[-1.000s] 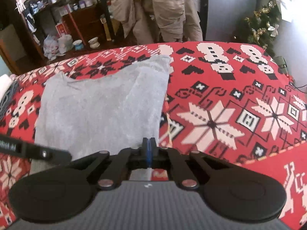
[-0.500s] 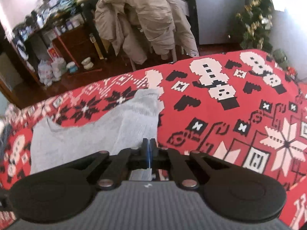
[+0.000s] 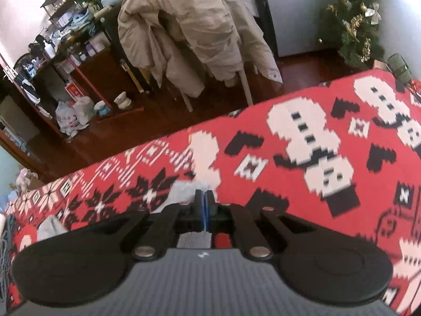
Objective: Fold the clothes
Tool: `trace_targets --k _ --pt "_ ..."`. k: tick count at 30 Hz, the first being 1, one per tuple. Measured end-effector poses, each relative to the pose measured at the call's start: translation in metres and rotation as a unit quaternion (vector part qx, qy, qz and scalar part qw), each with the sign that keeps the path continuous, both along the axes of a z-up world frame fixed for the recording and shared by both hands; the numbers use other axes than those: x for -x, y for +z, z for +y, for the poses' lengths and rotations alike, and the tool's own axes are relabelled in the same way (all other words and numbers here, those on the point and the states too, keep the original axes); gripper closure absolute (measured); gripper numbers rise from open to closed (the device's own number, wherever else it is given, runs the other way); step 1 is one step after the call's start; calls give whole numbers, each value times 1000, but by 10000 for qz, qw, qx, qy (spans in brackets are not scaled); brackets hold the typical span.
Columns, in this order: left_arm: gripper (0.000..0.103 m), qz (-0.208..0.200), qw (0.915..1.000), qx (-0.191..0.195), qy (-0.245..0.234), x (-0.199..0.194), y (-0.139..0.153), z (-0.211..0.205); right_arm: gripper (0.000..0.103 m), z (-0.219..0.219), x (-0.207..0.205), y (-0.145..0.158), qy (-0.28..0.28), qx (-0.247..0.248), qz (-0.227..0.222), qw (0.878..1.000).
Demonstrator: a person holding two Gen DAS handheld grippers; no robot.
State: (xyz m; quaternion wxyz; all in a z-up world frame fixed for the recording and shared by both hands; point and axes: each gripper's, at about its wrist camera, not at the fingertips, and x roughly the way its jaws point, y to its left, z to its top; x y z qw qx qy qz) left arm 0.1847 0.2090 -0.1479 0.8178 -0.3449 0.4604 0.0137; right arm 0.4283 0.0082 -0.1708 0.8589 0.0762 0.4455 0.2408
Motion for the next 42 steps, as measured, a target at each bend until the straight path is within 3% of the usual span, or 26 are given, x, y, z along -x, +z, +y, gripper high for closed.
trace_targets --k 4,8,14,22,27,32,33,38,42 --pt "99 16 9999 112 30 1 -1 3 103 -2 -18 -3 -259 143 89 9995" --pt "99 -35 10000 51 24 3 3 2 102 -10 -8 15 -185 -166 60 9997" --pt "99 -177 9995 -254 -42 6 18 -2 101 -1 41 35 300 -30 55 9995" --pt "99 -247 9996 -134 -9 9 22 2 95 -22 124 46 204 176 141 9995" --pt "99 -221 9997 -131 -37 9 21 1 95 -40 154 38 67 -95 252 9996" --pt "99 -40 9995 -280 -119 6 13 -4 95 -47 148 13 96 -86 660 9977" --pt "99 -3 9995 -275 -121 6 11 -4 99 -49 147 7 89 -127 761 9970" --pt "99 30 9994 -300 -146 10 11 -3 95 -64 162 10 178 161 648 9976" --pt "99 -183 9985 -254 -445 18 16 -9 95 -66 179 25 512 -139 437 9976"
